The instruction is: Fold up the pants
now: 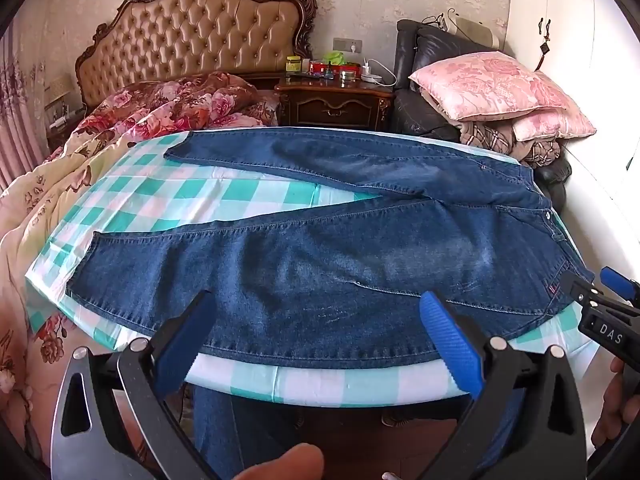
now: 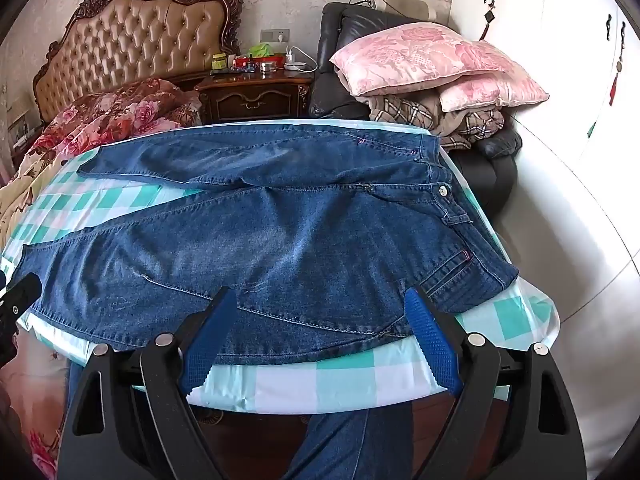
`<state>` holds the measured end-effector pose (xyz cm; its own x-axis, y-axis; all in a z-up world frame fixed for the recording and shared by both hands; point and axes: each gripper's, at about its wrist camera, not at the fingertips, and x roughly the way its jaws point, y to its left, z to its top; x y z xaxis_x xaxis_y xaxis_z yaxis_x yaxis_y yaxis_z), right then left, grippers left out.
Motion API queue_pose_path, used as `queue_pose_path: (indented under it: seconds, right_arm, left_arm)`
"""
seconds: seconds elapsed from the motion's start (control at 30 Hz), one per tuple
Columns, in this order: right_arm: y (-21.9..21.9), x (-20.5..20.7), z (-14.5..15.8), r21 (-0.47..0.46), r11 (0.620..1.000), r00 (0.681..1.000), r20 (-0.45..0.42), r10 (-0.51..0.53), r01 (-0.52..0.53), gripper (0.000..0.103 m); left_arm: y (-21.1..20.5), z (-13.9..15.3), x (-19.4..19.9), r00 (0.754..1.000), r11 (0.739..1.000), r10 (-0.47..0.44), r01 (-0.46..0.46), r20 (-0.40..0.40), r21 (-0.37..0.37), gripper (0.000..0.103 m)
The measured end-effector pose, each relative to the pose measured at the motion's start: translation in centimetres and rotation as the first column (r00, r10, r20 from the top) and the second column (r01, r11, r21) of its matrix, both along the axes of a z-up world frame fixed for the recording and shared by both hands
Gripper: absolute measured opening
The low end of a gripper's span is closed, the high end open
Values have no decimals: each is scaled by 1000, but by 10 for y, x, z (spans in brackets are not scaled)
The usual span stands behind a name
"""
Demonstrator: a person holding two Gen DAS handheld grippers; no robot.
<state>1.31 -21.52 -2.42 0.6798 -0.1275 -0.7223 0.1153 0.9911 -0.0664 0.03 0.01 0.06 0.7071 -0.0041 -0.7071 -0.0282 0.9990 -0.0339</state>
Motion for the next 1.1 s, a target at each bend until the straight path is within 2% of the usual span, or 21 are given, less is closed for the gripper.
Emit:
queue_pose_path:
  seconds: [1.1]
  right_arm:
    - [0, 2, -4, 3, 1000, 1000, 1, 1, -1, 83]
  left_arm:
    - [5, -1, -1, 1000, 1000, 5, -5, 1, -6, 102]
